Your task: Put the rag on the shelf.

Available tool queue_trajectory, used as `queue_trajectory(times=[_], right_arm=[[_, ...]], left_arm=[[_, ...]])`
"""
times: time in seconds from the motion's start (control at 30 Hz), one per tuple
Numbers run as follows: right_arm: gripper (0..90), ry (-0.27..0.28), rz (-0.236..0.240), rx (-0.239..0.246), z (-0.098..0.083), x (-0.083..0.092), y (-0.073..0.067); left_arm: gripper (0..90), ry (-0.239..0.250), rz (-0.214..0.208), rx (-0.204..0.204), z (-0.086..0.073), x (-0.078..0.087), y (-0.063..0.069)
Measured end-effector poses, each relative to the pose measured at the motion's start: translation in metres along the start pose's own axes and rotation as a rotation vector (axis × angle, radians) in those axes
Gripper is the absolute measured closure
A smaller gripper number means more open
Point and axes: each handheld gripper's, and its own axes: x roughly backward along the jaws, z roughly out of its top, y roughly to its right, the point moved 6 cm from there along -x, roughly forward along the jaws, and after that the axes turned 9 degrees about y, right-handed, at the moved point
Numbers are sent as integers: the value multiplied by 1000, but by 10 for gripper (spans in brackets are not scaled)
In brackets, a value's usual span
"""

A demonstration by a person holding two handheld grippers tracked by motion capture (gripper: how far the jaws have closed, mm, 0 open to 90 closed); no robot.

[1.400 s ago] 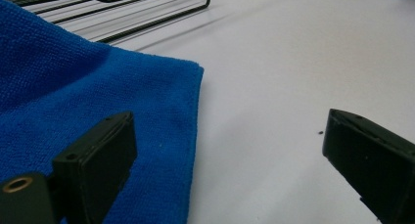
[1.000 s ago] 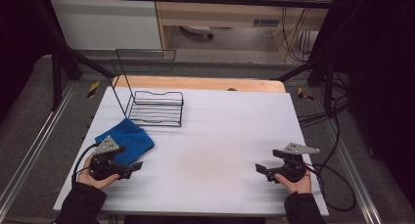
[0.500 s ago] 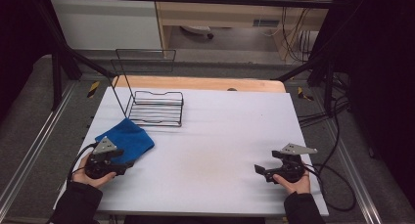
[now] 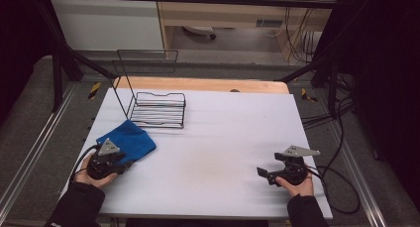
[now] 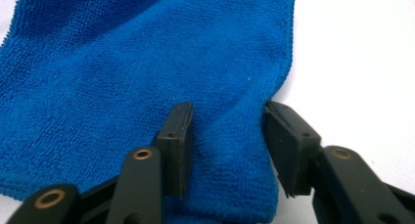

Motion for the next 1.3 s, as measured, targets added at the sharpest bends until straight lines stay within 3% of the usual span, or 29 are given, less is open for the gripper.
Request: queue_trajectory(times=[0.47, 0.7, 0.73, 0.93, 1.03, 1.3], right_arm=[[22, -2, 6, -2, 0, 0, 0], [25, -2, 10, -4, 0, -1, -1], [25, -2, 10, -4, 0, -1, 0], [26, 0, 14, -5, 0, -1, -1], [26, 0, 14, -6, 0, -1, -1], [27, -1, 17, -11, 1, 0, -2]], left_arm=[[789, 2, 6, 9, 1, -1, -6], [846, -1, -1, 29, 3, 0, -6], [849, 1, -9, 50, 3, 0, -6], [859, 26, -38, 77, 8, 7, -5], [861, 34, -60, 78, 11, 10, -1], [861, 44, -136, 52, 18, 21, 23]])
